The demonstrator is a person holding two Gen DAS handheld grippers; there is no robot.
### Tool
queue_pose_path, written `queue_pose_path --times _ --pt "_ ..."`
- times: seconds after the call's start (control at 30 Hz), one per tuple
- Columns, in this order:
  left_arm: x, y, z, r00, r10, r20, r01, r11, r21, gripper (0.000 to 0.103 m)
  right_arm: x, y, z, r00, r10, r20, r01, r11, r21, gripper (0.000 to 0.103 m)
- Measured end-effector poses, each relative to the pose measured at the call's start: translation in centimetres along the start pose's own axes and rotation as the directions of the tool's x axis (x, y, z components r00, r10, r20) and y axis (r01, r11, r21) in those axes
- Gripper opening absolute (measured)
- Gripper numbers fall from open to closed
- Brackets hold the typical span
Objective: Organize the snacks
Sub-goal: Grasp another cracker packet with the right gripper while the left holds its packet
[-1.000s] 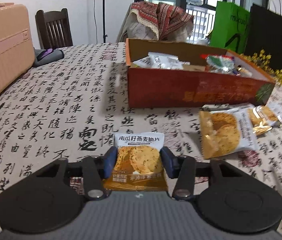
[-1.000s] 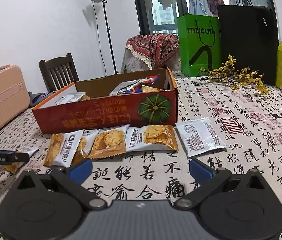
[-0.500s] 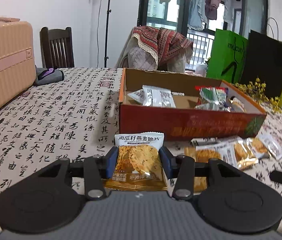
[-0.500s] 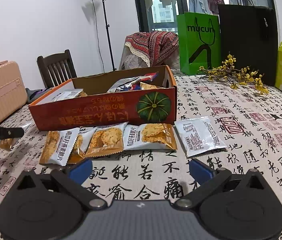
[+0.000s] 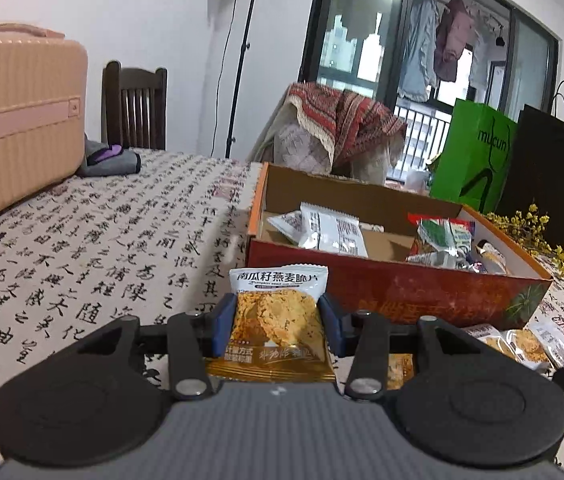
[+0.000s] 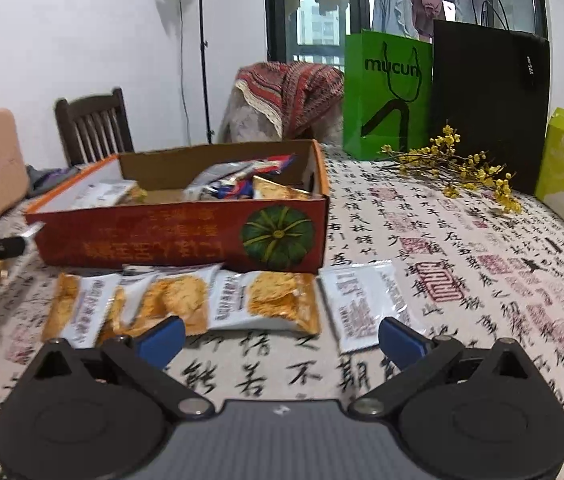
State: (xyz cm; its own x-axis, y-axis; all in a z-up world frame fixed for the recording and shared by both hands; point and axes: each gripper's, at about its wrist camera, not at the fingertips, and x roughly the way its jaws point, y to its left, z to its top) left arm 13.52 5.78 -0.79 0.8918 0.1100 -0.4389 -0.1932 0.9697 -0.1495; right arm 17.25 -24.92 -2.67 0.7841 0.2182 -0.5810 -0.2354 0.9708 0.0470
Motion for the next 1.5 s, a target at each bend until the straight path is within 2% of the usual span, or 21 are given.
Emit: queue_pose_path --times 0.23,0.47,0.6,0.73,1.0,1.07,1.17,1.27,1.4,1.5 --pt "-0.3 -0.4 -0.2 1.000 -0.007 0.022 0.007 1.000 0.024 0.047 3.5 -0.4 2.3 0.995 -0.062 -0.081 0.058 0.997 -0.052 0.103" --pt "-0.5 -0.6 -0.5 0.999 -0.024 0.033 0.023 0.999 0.039 0.047 6.6 0.1 3.1 0.989 -0.029 -0.147 0.022 0.999 -0.043 0.103" --pt "-0.6 -0.7 -0.6 0.999 -0.033 0.031 0.032 0.999 0.040 0.047 7.1 1.2 3.0 0.989 -0.030 -0.143 0.018 0.996 -0.083 0.102" --pt "-0.6 -0.6 -0.6 0.998 -0.043 0.035 0.042 0.999 0.034 0.047 7.1 1.9 2.8 0.989 0.015 -0.145 -0.030 0.994 -0.107 0.091" --pt "-0.8 -0.6 -0.5 0.998 -0.052 0.037 0.051 0.998 0.035 0.047 7.1 1.7 2.5 0.987 0.084 -0.135 -0.097 0.992 -0.086 0.090" --pt "-0.8 -0.6 -0.6 0.998 -0.052 0.038 0.051 0.998 0.033 0.047 6.8 1.6 2.6 0.988 0.084 -0.127 -0.095 0.992 -0.081 0.078" --pt "-0.8 -0.6 -0.5 0.998 -0.054 0.038 0.052 0.998 0.034 0.047 6.0 1.6 2.4 0.990 0.096 -0.105 -0.105 0.991 -0.080 0.065" --pt "-0.8 -0.6 -0.5 0.998 -0.053 0.037 0.052 0.998 0.033 0.047 5.2 1.6 2.3 0.992 0.098 -0.079 -0.104 0.992 -0.075 0.057" --pt "-0.9 -0.5 -0.5 0.998 -0.057 0.039 0.056 0.998 0.023 0.047 4.0 1.1 2.2 0.993 0.106 -0.045 -0.109 0.993 -0.049 0.053" --pt "-1.0 -0.5 -0.4 0.998 -0.058 0.038 0.057 0.998 0.019 0.047 3.0 0.7 2.2 0.993 0.120 -0.016 -0.120 0.992 -0.028 0.038"
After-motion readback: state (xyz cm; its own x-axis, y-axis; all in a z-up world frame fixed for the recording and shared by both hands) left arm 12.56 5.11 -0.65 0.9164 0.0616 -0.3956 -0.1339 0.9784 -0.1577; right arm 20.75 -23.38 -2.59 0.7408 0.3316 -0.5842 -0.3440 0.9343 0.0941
